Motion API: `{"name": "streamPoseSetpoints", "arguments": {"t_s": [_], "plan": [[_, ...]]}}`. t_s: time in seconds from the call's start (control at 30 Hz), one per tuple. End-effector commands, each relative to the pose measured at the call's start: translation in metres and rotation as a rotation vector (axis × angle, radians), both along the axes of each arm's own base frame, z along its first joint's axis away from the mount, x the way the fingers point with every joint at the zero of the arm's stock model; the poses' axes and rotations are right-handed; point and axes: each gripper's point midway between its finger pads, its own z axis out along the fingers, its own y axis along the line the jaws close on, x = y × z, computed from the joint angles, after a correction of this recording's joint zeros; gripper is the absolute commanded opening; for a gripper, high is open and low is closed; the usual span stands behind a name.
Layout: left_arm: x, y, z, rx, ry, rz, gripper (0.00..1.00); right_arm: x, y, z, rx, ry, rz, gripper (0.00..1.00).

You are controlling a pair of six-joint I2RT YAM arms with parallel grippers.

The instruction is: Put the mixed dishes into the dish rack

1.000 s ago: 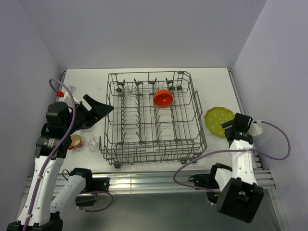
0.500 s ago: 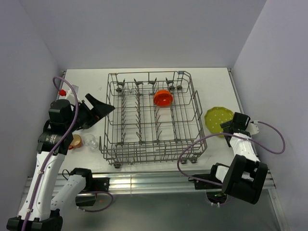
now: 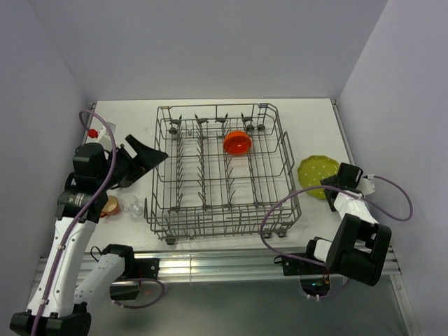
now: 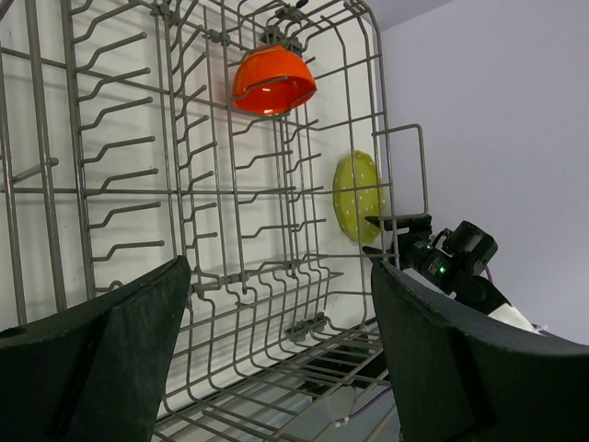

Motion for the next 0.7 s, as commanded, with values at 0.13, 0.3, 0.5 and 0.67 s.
{"name": "streamPoseSetpoints", "arguments": {"t_s": [0.13, 0.3, 0.5, 0.67], "plan": [[0.005, -0.002, 0.004, 0.012, -0.048, -0.028, 0.86, 0.013, -0.008, -0.003, 0.006, 0.001, -0.016, 0.77], [0.006, -0.003, 0.003, 0.011, -0.048, -0.031, 0.86, 0.020, -0.009, -0.007, 0.029, 0.028, -0.007, 0.77], [0.006, -0.004, 0.002, 0.004, -0.051, -0.034, 0.86, 0.017, -0.008, -0.011, 0.033, 0.063, 0.001, 0.68], [0.006, -0.005, 0.003, -0.018, -0.063, -0.029, 0.86, 0.011, -0.009, -0.014, 0.032, 0.097, -0.004, 0.67]]}}
